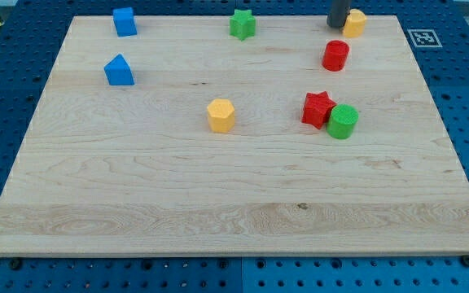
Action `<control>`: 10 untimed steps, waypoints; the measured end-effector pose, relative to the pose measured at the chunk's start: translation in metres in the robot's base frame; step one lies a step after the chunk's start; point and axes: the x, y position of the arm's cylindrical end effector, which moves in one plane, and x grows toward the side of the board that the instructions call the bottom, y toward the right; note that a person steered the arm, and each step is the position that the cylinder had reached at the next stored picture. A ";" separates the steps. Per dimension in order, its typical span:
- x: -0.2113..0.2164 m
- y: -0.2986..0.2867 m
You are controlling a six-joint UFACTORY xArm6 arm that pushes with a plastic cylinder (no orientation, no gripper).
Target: Push the red circle down a bit
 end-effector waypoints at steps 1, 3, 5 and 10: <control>0.025 -0.015; 0.094 -0.015; 0.105 -0.015; 0.122 0.002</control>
